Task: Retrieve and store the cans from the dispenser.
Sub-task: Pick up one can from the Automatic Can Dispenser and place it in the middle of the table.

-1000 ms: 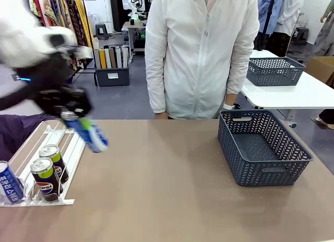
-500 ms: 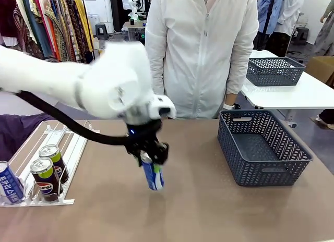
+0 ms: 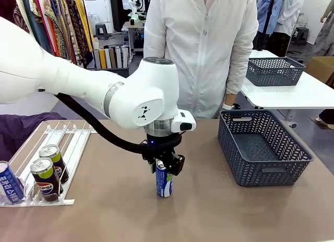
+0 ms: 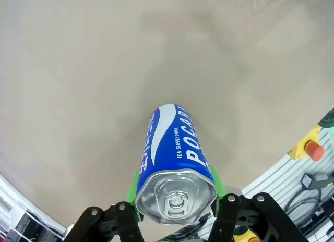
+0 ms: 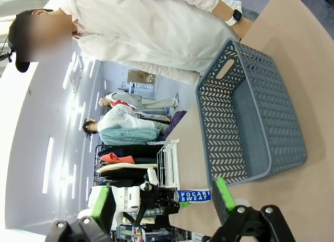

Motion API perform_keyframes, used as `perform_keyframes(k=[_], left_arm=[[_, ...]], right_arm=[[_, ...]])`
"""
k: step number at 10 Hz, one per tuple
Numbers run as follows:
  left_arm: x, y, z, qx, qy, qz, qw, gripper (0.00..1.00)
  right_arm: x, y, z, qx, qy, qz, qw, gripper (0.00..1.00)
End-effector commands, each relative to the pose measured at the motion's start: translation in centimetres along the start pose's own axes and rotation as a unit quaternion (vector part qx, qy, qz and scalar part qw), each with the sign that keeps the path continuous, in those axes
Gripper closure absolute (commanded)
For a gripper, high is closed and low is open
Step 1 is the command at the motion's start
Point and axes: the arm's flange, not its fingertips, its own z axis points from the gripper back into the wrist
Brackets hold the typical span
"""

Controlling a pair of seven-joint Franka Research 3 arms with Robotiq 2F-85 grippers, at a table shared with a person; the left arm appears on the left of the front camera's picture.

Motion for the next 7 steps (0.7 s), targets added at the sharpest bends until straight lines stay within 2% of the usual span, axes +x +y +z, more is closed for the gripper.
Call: perform_keyframes(k=[1, 2, 3, 4, 5, 7], left_arm=[[0.2, 0.1, 0.0, 0.009, 0.014, 0.009, 1.0, 1.0], [0.2, 0.0, -0.1, 0.012, 0.015, 0.007, 1.0, 1.0], [0.2, -0.1, 0.0, 0.009, 0.014, 0.001, 1.0, 0.64], [0.0, -0.2, 0.3, 0.012, 0.008, 0.0, 1.0, 0.06], [-0.2, -0.2, 0.8, 0.007, 0.0, 0.001, 1.0, 0.0], [-1.6, 0.1, 4.0, -0.016, -0.031, -0.006, 0.999, 0.0]], right_arm=[[0.2, 0.3, -0.2, 0.013, -0.007, 0.002, 1.0, 0.0], [0.2, 0.3, -0.2, 0.013, -0.007, 0.002, 1.0, 0.0], [0.2, 0.3, -0.2, 0.013, -0.007, 0.002, 1.0, 0.0], [0.2, 0.3, -0.2, 0.013, -0.007, 0.002, 1.0, 0.0], [0.2, 0.3, -0.2, 0.013, -0.007, 0.002, 1.0, 0.0], [0.2, 0.3, -0.2, 0.013, -0.007, 0.002, 1.0, 0.0]])
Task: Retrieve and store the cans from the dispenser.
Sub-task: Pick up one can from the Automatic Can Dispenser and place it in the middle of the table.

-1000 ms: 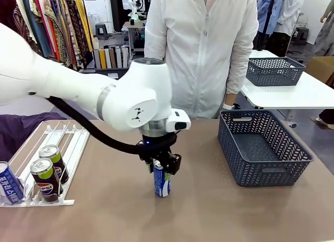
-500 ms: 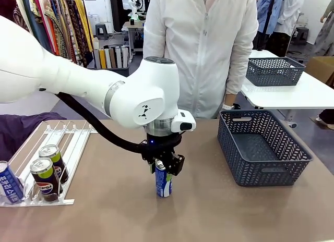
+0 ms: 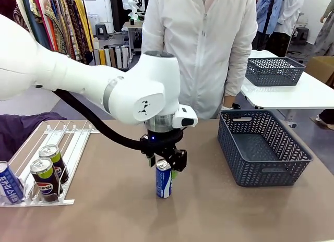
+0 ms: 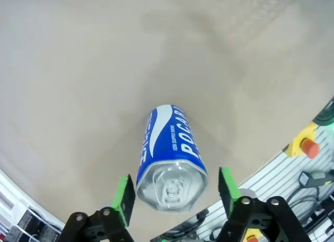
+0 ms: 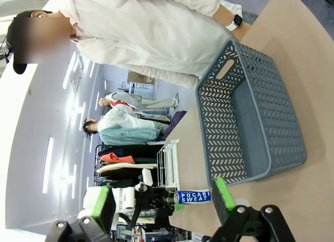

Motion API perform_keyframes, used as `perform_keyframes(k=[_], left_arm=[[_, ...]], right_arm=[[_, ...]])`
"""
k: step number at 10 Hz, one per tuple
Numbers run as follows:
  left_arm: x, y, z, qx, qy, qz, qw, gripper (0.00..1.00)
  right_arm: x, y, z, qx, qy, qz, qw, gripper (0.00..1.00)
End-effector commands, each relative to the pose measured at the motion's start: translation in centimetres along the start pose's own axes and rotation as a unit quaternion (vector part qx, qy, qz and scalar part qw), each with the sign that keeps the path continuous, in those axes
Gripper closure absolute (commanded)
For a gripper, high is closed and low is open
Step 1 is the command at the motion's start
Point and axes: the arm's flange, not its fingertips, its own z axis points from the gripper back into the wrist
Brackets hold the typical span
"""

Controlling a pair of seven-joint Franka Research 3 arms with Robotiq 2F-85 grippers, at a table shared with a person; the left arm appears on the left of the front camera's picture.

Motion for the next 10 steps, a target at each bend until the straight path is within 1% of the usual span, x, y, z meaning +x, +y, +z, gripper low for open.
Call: perform_keyframes(k=[1, 2, 3, 4, 5, 6, 7, 8, 9, 10], left_arm=[[-2.8, 1.1, 4.8, -0.025, -0.03, -0.007, 0.999, 0.0], [-5.5, 2.7, 9.1, -0.049, -0.043, -0.012, 0.998, 0.0], [-8.3, 5.3, 12.9, -0.08, -0.061, -0.006, 0.995, 0.0], [-11.5, 9.2, 16.3, -0.132, -0.078, 0.004, 0.988, 0.0], [-15.1, 14.2, 18.4, -0.167, -0.115, 0.054, 0.978, 0.0], [-20.5, 21.0, 20.5, -0.249, -0.148, 0.081, 0.954, 0.0], [-25.2, 26.8, 20.8, -0.318, -0.185, 0.119, 0.922, 0.0], [-29.9, 31.8, 19.8, -0.373, -0.214, 0.175, 0.886, 0.0], [-34.4, 35.6, 17.6, -0.42, -0.258, 0.234, 0.838, 0.0], [-38.1, 38.0, 15.1, -0.464, -0.299, 0.278, 0.786, 0.0]], right_arm=[[0.2, 0.3, -0.2, 0.013, -0.007, 0.002, 1.0, 0.0], [0.2, 0.3, -0.2, 0.013, -0.007, 0.002, 1.0, 0.0], [0.2, 0.3, -0.2, 0.013, -0.007, 0.002, 1.0, 0.0], [0.2, 0.3, -0.2, 0.013, -0.007, 0.002, 1.0, 0.0], [0.2, 0.3, -0.2, 0.013, -0.007, 0.002, 1.0, 0.0], [0.2, 0.3, -0.2, 0.013, -0.007, 0.002, 1.0, 0.0], [0.2, 0.3, -0.2, 0.013, -0.007, 0.002, 1.0, 0.0], [0.2, 0.3, -0.2, 0.013, -0.007, 0.002, 1.0, 0.0], [0.2, 0.3, -0.2, 0.013, -0.007, 0.002, 1.0, 0.0], [0.2, 0.3, -0.2, 0.013, -0.007, 0.002, 1.0, 0.0]])
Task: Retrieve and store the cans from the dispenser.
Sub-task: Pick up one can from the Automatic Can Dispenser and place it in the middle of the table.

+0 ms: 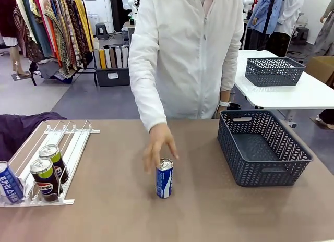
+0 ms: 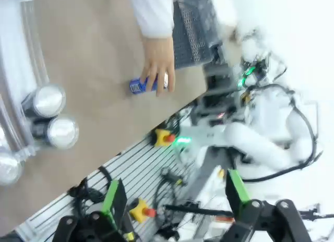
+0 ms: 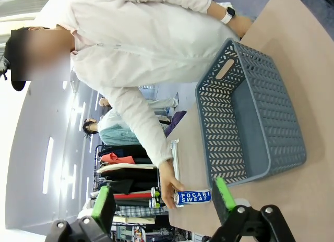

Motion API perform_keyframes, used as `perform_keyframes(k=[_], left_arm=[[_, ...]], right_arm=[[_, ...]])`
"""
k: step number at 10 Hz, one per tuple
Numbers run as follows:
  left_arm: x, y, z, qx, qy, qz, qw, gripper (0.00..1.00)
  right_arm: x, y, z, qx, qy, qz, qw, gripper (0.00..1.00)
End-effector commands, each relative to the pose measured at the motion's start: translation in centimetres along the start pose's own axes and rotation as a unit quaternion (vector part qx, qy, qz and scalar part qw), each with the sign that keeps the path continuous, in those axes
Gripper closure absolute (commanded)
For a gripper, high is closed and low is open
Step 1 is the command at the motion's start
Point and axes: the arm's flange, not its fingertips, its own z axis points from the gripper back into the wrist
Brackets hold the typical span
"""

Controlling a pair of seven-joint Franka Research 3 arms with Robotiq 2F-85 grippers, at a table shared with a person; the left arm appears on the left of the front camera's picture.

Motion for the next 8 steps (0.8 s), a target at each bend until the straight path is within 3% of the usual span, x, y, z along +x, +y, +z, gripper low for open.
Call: perform_keyframes(k=[1, 3, 4, 8], left_arm=[[-1.5, 7.6, 2.3, -0.122, -0.105, 0.061, 0.985, 0.0], [-3.2, 11.2, 2.4, -0.162, -0.114, 0.081, 0.977, 0.0], [-4.4, 9.2, 4.4, -0.101, -0.098, 0.08, 0.987, 0.0], [-4.4, 9.2, 4.4, -0.101, -0.098, 0.08, 0.987, 0.0]], right_arm=[[0.2, 0.3, -0.2, 0.013, -0.006, 0.002, 1.0, 0.0], [0.2, 0.3, -0.2, 0.013, -0.006, 0.002, 1.0, 0.0], [0.2, 0.3, -0.2, 0.013, -0.006, 0.002, 1.0, 0.0], [0.2, 0.3, -0.2, 0.013, -0.006, 0.002, 1.0, 0.0]])
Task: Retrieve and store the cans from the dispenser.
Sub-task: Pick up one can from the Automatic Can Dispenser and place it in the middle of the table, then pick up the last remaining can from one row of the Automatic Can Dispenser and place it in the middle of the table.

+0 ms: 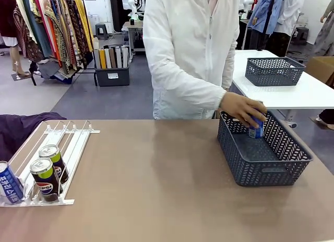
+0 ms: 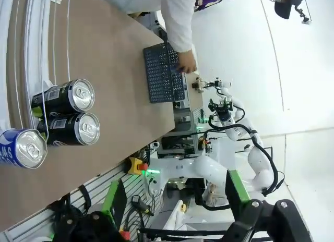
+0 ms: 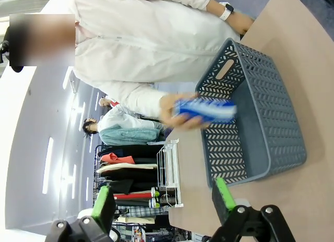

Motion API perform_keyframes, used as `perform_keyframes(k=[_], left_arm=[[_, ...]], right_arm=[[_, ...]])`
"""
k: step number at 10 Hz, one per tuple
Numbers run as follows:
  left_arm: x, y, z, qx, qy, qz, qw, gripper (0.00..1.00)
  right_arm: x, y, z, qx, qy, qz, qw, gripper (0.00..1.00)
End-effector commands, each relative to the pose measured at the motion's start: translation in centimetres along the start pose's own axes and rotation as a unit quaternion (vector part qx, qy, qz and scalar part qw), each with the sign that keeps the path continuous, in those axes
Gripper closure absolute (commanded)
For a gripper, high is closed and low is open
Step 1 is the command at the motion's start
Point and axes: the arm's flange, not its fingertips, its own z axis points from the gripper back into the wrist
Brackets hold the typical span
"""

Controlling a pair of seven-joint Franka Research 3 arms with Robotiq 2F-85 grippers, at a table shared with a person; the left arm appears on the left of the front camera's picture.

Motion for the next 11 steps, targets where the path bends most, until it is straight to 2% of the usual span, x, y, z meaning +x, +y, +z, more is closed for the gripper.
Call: perform_keyframes(k=[1, 7, 8, 9, 10, 11], left_arm=[[-0.4, 0.0, 0.3, -0.004, 0.001, 0.002, 1.0, 0.0], [-0.2, 0.1, 0.2, 0.0, -0.002, 0.002, 1.0, 0.0], [0.0, -1.1, -0.3, 0.101, 0.009, 0.027, 0.994, 0.0], [-0.2, -2.9, -1.5, 0.247, 0.02, 0.004, 0.969, 0.0], [-0.1, -4.7, -3.9, 0.364, 0.055, -0.039, 0.929, 0.0], [0.3, -5.1, -6.5, 0.496, 0.067, -0.048, 0.864, 0.0]], right_arm=[[0.2, 0.3, -0.2, 0.013, -0.006, 0.002, 1.0, 0.0], [0.2, 0.3, -0.2, 0.013, -0.006, 0.002, 1.0, 0.0], [0.2, 0.3, -0.2, 0.013, -0.006, 0.002, 1.0, 0.0], [0.2, 0.3, -0.2, 0.013, -0.006, 0.002, 1.0, 0.0], [0.2, 0.3, -0.2, 0.013, -0.006, 0.002, 1.0, 0.0], [0.2, 0.3, -0.2, 0.013, -0.006, 0.002, 1.0, 0.0]])
